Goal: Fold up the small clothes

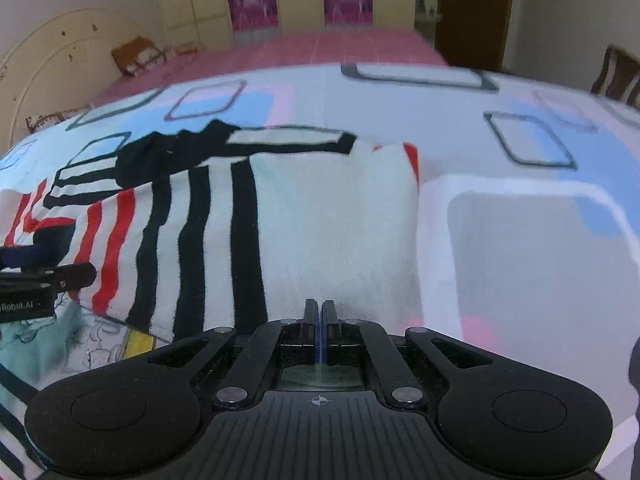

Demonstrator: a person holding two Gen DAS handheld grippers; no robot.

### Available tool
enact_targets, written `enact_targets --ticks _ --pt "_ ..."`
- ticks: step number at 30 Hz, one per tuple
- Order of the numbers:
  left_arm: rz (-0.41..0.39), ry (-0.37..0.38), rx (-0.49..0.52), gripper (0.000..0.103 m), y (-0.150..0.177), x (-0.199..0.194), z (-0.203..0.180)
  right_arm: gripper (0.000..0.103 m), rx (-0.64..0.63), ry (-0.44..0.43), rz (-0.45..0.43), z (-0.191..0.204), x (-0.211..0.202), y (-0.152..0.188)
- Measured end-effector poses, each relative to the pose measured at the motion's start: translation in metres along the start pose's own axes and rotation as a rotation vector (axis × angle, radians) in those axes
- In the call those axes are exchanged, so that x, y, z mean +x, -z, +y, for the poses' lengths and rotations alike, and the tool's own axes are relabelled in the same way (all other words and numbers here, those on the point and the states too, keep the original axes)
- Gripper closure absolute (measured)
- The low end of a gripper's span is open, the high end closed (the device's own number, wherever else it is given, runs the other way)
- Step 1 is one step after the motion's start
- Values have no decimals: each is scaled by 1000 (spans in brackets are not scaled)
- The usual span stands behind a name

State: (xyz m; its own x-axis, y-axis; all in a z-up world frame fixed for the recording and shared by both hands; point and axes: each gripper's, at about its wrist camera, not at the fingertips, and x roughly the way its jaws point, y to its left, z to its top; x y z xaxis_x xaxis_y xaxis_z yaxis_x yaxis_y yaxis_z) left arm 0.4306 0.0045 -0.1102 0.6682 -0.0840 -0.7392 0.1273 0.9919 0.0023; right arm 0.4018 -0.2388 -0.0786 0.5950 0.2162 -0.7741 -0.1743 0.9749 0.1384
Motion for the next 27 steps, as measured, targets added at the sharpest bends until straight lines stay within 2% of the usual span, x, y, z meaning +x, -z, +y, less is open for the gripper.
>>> enact_targets --ticks 2,4,6,7,8,9,10,11,13,15,17,20,22,24,26,27 --pt "6 9 7 23 2 1 1 103 19 -12 -31 2 -8 1" --pt "13 33 2 20 4 4 4 103 16 -1 10 5 -1 7" --pt "16 54 -19 20 2 0 11 103 20 11 8 8 -2 8" --pt "0 62 -40 16 1 -6 18 102 31 14 7 9 -4 6" --pt "-21 58 -57 11 2 -12 24 83 49 16 -12 10 -9 4" --pt "-39 44 -76 10 3 -18 33 22 67 22 -44 11 -14 4" --pt "-52 27 -100 10 5 -25 45 2 78 33 -91 13 -21 4" --pt "-63 8 -136 10 9 -33 61 1 72 27 -144 17 -29 6" --pt "-84 -28 -211 11 19 -48 94 12 72 11 -140 25 -32 5" --pt "-111 -74 -309 21 34 -68 136 35 102 -15 -117 32 -29 4" --pt "-133 -161 -398 33 54 -88 180 46 119 -34 -100 39 -24 4" --pt "-168 -288 -555 36 87 -116 248 46 123 -53 -73 57 -14 3" --pt "-162 -331 -667 41 105 -124 288 46 123 -61 -64 68 -9 2" --pt "-172 -321 -808 44 122 -127 326 46 127 -66 -58 75 -4 -1" --pt "-217 -264 -954 51 139 -127 358 46 137 -65 -51 81 -1 -3" --pt "-247 -234 -1006 52 143 -126 369 46 141 -66 -50 84 0 -5"
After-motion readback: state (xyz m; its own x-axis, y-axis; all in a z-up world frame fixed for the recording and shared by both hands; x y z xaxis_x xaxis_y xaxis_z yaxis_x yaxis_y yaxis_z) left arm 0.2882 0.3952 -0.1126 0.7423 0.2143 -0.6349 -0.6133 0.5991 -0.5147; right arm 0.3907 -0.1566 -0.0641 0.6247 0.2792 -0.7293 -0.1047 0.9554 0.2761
